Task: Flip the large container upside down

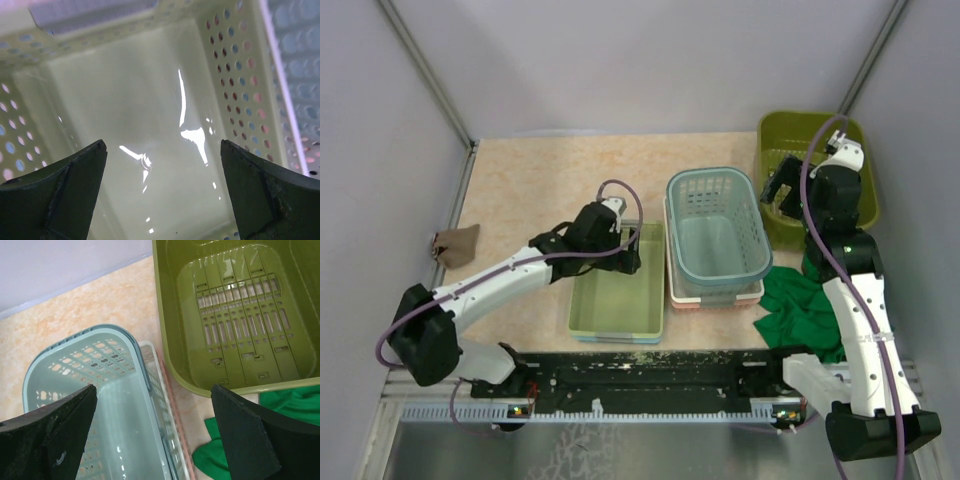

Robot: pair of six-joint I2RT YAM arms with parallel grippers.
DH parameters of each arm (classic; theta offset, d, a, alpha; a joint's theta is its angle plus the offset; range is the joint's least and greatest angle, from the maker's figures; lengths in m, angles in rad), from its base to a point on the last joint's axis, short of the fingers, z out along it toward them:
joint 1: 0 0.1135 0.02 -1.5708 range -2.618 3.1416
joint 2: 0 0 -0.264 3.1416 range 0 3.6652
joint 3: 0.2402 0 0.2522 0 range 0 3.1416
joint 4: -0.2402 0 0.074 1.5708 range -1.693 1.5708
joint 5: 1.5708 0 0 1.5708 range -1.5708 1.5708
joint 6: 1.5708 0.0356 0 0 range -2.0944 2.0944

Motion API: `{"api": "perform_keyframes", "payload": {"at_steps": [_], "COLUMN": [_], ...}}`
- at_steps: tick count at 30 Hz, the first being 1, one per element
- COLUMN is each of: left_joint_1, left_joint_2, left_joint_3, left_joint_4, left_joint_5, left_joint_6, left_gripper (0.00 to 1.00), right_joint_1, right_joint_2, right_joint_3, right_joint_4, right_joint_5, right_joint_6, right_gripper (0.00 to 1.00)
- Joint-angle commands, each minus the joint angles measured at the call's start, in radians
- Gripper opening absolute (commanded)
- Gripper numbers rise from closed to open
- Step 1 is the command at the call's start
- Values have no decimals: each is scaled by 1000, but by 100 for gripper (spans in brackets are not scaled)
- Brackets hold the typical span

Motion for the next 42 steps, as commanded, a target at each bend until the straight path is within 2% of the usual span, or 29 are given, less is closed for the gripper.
{"api": "perform_keyframes", "payload": {"at_steps": [1, 10, 15, 17, 21, 26, 30, 36, 42], "left_joint_1": [34, 172, 202, 184, 60, -34, -55, 30, 189], "left_joint_2": [6, -98, -146, -154, -155, -118, -76, -31, -62], "left_joint_3": [122, 161, 126, 126, 137, 99, 63, 24, -3], "left_joint_4": [-8, -128, -141, -142, -142, -126, -111, -132, -145], "left_joint_5": [-26, -54, 25, 65, 38, 72, 18, -36, -39], "left_joint_6": [56, 102, 125, 105, 30, -86, -118, -97, -37], "left_gripper": [100, 100, 99, 99, 99, 99, 99, 100, 100], "right_joint_1": [-2, -2, -2, -2, -2, -1, -1, -2, -1], "right_joint_2": [-19, -12, -5, -5, -2, 2, 2, -13, -38], "right_joint_3": [42, 28, 15, 8, 3, 8, 10, 10, 0], "right_joint_4": [13, 46, 60, 65, 68, 73, 73, 55, 40], "right_joint_5": [-13, -31, -45, -53, -55, -63, -81, -67, -36], "right_joint_6": [-48, -52, -47, -43, -36, -27, -17, -22, -31], "right_gripper": [97, 97, 97, 97, 97, 97, 97, 97, 97]}}
